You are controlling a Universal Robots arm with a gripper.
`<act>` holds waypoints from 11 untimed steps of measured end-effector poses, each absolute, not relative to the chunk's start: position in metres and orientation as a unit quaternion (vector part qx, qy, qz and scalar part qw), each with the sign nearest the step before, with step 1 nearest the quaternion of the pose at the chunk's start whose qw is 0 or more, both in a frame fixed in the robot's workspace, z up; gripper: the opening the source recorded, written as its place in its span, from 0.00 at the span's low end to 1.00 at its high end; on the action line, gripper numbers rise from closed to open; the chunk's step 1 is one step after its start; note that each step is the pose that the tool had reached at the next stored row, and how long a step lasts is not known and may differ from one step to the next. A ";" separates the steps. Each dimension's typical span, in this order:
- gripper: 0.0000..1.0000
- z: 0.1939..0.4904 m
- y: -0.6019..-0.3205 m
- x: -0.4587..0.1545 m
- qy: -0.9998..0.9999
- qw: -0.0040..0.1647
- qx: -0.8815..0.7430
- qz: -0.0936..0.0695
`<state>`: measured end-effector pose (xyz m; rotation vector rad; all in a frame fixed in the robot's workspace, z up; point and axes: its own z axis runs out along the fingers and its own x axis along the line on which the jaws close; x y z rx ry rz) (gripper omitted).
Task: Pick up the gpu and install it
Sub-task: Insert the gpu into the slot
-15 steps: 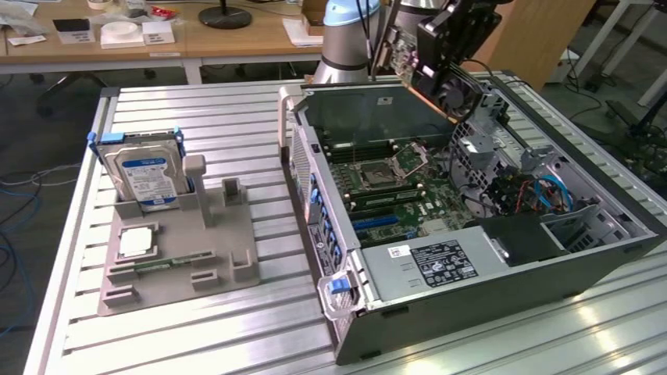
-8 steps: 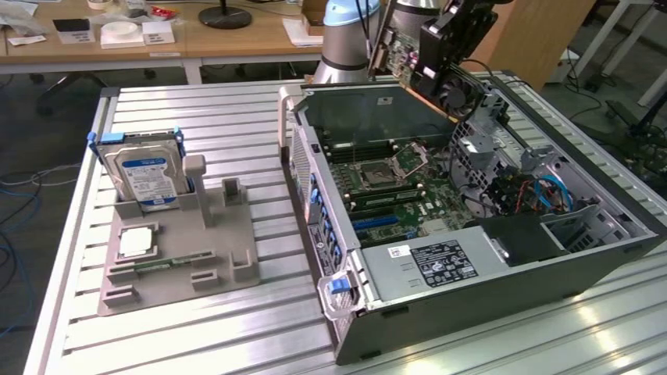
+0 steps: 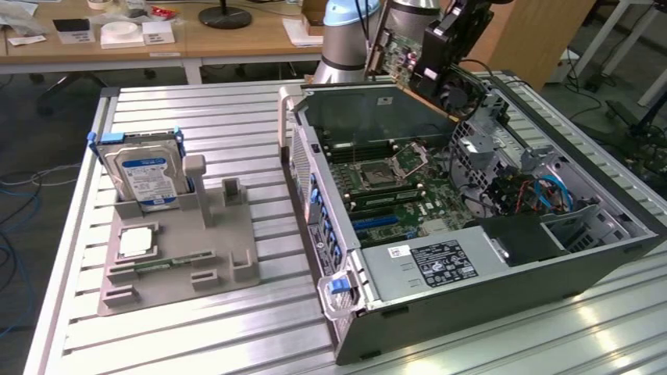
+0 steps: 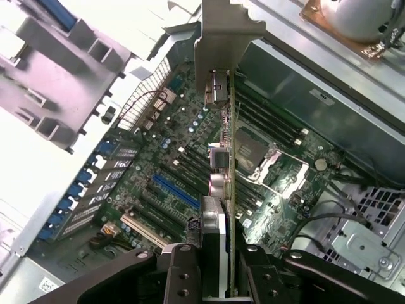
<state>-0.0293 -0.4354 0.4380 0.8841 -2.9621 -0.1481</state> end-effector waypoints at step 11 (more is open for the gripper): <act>0.28 0.438 -0.435 -0.029 -0.935 0.027 0.350 -0.046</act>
